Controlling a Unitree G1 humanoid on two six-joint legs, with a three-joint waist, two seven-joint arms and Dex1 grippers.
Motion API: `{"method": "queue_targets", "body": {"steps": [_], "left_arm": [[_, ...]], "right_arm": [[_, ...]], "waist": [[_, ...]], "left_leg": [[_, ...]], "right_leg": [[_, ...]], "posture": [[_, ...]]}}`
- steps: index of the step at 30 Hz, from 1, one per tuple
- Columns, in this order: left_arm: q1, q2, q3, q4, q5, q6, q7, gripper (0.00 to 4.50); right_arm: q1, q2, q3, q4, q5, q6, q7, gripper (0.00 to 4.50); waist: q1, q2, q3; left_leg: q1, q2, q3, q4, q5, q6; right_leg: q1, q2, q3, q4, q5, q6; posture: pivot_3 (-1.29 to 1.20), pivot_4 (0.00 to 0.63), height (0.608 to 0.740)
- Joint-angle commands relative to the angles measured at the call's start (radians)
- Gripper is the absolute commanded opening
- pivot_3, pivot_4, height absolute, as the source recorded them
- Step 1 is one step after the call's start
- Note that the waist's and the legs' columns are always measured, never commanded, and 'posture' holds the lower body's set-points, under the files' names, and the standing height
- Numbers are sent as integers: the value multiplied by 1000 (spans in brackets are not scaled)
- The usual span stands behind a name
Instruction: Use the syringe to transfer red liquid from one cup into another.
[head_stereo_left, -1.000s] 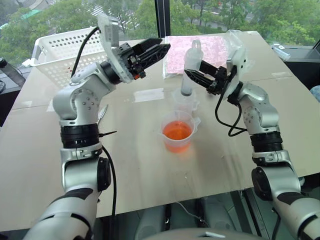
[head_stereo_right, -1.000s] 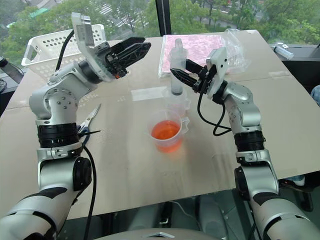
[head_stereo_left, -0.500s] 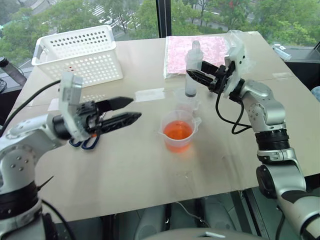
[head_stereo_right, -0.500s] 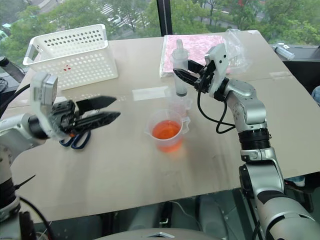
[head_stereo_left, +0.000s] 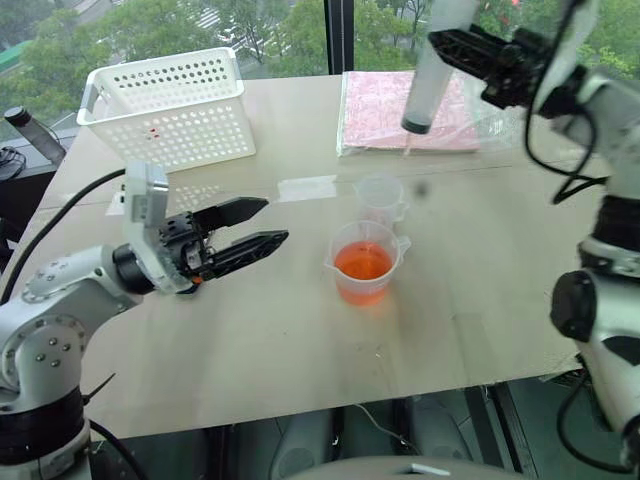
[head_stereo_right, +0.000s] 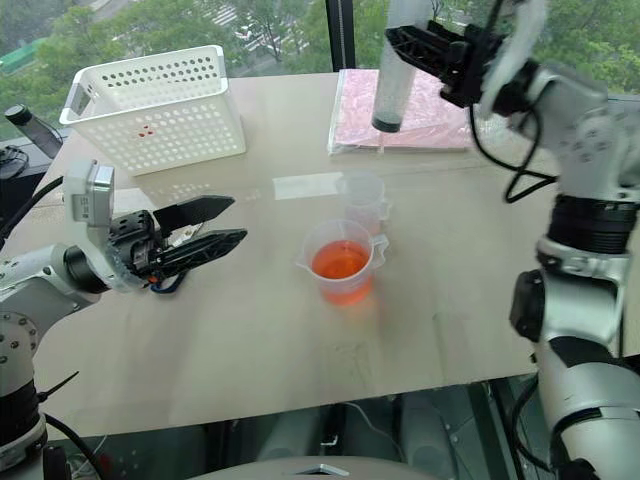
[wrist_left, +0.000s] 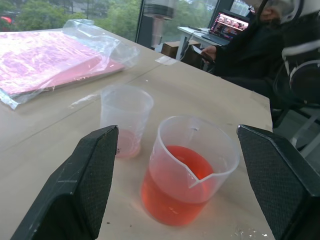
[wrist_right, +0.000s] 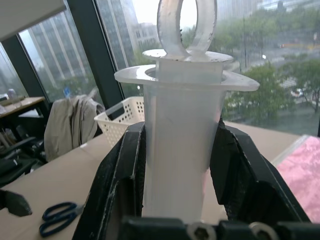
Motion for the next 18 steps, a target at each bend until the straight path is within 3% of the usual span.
{"method": "queue_targets", "body": {"steps": [1, 6, 11, 15, 18], "left_arm": [[40, 26, -6, -39, 11, -43, -40, 3835], [73, 56, -49, -37, 60, -99, -102, 3835], [56, 42, -98, -29, 88, -136, -97, 3835], [72, 54, -96, -47, 76, -137, -104, 3835], [81, 63, -89, -48, 76, -141, -111, 3835]], "right_arm": [[43, -123, -40, -80, 72, 244, -24, 1404], [195, -203, 0, -58, 30, 367, -49, 1404], [338, -170, 211, 27, -131, 158, -21, 1404], [307, -115, 319, 220, -269, -14, 1, 1404], [298, -123, 387, 308, -331, -86, 66, 2772]], "waist": [[-1, 0, 0], [-6, 0, 0], [-7, 0, 0], [-8, 0, -1], [3, 0, -1]], "left_leg": [[0, 0, 0, 0, 0, 0], [1, 0, 2, -1, 0, 1], [2, 1, 3, -1, 0, 1], [2, 1, 5, -1, 0, 1], [1, 1, 3, 0, 0, 1]], "right_leg": [[0, 0, 0, -1, 0, 0], [1, 0, 1, -1, 0, 0], [1, 0, 2, 0, 0, 0], [1, 1, 3, 1, 0, 0], [1, 1, 1, 0, 0, 0]], "posture": [[0, 150, 740], [0, 150, 740], [0, 150, 740], [0, 150, 740], [0, 150, 740]]}}
